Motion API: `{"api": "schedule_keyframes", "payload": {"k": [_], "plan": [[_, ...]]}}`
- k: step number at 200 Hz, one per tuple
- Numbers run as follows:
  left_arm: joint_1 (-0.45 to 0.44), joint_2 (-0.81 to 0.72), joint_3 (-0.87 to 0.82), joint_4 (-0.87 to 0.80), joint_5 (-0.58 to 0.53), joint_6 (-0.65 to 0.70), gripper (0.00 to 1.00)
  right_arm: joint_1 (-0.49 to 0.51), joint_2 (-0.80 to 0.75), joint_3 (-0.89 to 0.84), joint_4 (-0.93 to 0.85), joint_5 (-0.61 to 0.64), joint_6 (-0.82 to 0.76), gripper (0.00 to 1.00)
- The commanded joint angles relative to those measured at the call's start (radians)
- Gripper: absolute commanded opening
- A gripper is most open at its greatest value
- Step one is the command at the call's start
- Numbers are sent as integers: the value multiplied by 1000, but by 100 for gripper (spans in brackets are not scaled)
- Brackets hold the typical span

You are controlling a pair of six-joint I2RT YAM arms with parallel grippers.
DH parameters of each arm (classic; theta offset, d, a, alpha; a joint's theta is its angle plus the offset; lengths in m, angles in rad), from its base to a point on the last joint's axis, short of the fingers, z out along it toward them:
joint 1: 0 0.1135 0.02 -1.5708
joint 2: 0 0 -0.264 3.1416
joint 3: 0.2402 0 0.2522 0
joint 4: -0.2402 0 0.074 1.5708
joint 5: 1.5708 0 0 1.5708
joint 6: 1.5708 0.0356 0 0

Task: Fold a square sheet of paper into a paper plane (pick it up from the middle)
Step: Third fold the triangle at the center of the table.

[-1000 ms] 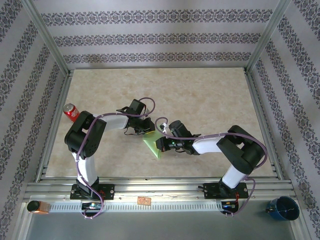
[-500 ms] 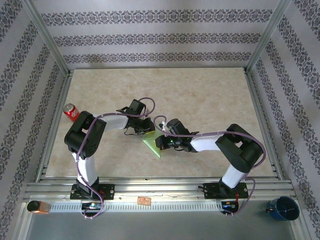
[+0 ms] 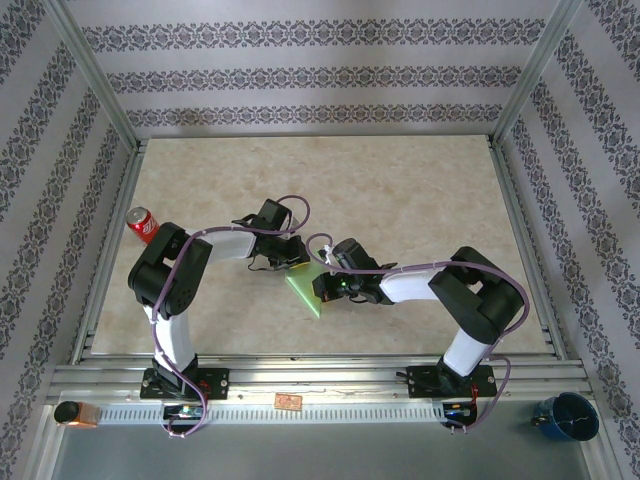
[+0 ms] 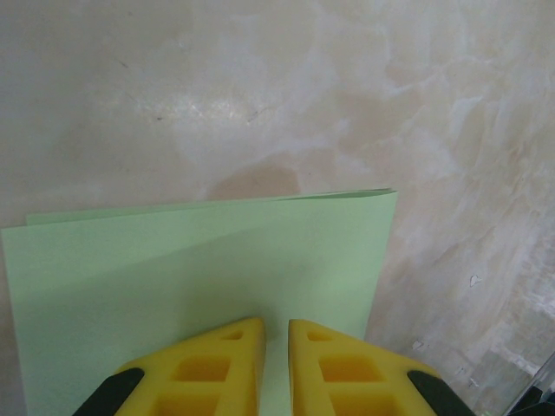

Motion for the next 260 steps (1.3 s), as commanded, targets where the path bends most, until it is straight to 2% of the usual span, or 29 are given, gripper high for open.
{"api": "schedule_keyframes", "payload": {"k": [1,140,260], "plan": [[6,-15,-25,-50,-18,9,17,-14,9,26,-12,16,-21,0],[6,-16,-35,-31,-11,-4,16,-15,31,31,12,-44,-9,0],[7,-20,-37,-17,-9,-20,17,-15,61,28,-2,-24,-5,0]]}}
